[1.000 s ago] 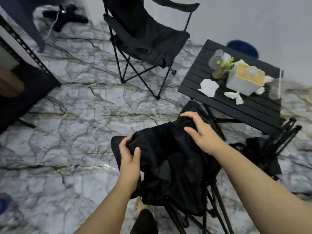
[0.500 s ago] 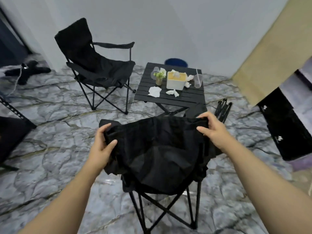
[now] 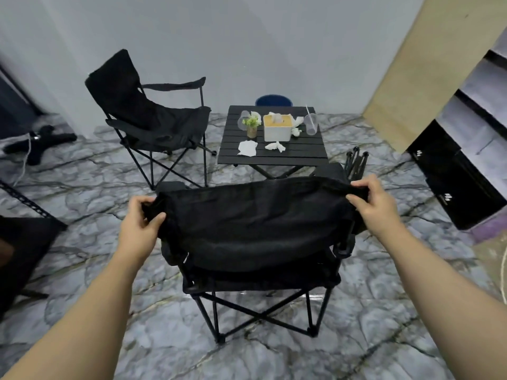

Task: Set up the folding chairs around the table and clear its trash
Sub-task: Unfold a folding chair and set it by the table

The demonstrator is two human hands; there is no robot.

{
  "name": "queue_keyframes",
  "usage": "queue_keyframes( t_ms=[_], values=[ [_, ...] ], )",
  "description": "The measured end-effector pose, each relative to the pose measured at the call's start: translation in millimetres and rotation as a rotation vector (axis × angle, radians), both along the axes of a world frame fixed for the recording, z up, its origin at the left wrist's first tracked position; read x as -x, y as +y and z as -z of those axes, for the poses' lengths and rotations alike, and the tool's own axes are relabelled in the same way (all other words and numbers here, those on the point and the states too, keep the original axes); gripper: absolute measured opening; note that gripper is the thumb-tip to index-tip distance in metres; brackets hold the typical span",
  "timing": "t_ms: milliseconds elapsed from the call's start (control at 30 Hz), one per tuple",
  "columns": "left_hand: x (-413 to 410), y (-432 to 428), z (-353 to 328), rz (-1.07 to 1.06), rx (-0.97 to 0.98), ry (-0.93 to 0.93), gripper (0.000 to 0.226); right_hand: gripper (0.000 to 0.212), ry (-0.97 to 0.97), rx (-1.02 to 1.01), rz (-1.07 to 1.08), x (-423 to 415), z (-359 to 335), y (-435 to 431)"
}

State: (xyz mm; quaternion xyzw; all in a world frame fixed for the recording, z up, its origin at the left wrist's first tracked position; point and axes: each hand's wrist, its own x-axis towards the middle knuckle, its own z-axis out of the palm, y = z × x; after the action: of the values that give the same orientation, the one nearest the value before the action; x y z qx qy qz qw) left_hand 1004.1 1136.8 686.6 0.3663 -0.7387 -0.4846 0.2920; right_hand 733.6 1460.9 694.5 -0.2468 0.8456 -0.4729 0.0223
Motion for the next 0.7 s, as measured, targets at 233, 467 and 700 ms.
queue_keyframes(
  t_ms=[233,467,700],
  values=[
    [-40.0,6.4,37.4,0.123,-0.097,-0.335,0.039,0.042,-0.363,-0.125,-0.051,-51.6,47.6,46.8],
    [-62.3,23.7,56.1,0.232,-0.05,-0.466,0.024,0.03,-0.392,-0.262,0.028,-87.3,71.6,68.2],
    [-62.2,39.8,33.8,0.304,-0.027,-0.438,0.014,0.034,-0.479,-0.242,-0.007,-85.2,65.8,69.4]
  ],
)
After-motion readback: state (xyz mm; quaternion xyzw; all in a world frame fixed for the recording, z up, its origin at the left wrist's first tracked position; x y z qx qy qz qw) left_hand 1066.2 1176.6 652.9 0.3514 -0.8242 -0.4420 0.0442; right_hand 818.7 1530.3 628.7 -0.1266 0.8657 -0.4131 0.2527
